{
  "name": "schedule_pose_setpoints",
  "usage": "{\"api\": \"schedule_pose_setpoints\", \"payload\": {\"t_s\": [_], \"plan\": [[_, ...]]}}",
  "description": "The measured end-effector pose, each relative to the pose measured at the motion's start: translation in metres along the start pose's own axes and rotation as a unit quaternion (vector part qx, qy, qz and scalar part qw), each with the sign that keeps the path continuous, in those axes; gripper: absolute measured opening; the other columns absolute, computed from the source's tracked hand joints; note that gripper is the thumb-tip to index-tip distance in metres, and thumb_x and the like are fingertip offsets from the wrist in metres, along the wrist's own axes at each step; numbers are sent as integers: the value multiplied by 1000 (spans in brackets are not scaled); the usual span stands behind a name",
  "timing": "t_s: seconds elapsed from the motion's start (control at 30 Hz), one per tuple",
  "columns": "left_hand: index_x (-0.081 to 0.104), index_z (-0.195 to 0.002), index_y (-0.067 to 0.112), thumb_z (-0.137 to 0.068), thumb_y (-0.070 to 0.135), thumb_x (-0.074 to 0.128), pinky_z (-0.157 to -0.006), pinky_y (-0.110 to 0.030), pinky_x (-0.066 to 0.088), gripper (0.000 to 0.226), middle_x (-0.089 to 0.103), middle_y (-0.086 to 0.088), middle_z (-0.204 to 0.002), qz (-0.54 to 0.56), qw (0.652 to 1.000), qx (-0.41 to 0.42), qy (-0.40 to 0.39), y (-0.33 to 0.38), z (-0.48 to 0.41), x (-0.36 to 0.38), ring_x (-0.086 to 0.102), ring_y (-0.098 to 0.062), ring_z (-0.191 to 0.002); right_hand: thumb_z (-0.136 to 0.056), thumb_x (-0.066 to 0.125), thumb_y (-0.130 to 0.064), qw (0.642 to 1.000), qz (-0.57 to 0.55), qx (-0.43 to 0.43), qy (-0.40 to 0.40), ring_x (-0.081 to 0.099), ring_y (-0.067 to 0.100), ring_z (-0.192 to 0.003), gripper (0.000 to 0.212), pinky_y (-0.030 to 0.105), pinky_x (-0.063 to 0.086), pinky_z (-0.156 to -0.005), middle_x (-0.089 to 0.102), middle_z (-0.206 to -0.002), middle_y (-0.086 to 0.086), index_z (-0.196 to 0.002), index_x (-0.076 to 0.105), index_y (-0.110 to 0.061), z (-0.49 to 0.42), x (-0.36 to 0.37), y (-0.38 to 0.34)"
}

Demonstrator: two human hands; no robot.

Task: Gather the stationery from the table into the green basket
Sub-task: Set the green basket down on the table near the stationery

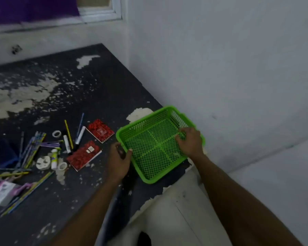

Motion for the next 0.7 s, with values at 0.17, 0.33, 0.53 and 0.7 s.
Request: {"api": "schedule_pose_setpoints", "payload": {"t_s": [0.17, 0.33, 0.53, 0.7], "plan": [[42, -131, 9, -96, 16, 66, -77, -32, 49, 42, 61, -6, -104, 24, 998, -37, 39, -3, 2, 19, 61, -20, -87, -84, 58, -46, 998, 59, -2, 2, 37, 34, -130, 58, 52, 43, -96, 42, -140, 11, -135, 51, -18, -27, 1, 13], [34, -133, 18, -101, 23, 57, -75, -46, 59, 40, 68, -5, -99, 22, 999, -39, 22, -18, 1, 28, 69, -25, -83, -90, 61, -42, 996, 63, 43, -54, 20, 35, -145, 74, 58, 30, -109, 23, -158, 13, -152, 29, -18, -46, 18, 35], [29, -138, 14, -104, 18, 50, -70, -47, 59, 40, 67, 4, -91, 27, 999, -34, 9, -14, 4, 29, 69, -20, -75, -92, 56, -29, 997, 50, 55, -35, 31, 38, -136, 67, 57, 36, -105, 32, -150, 17, -152, 29, -14, -53, 19, 38], [33, -139, 13, -104, 16, 48, -70, -50, 58, 38, 64, 8, -89, 7, 999, -18, 25, -24, 14, -1, 66, -20, -73, -92, 55, -25, 996, 31, 87, -17, 43, 41, -120, 61, 55, 41, -94, 40, -133, 20, -148, 30, -18, -32, 23, 23]]}}
Point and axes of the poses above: each hand's wrist, its own z-axis away from the middle knuckle, its own x-axis out of the palm, y = z × x, the point moved 3 cm from there along -z, towards the middle knuckle
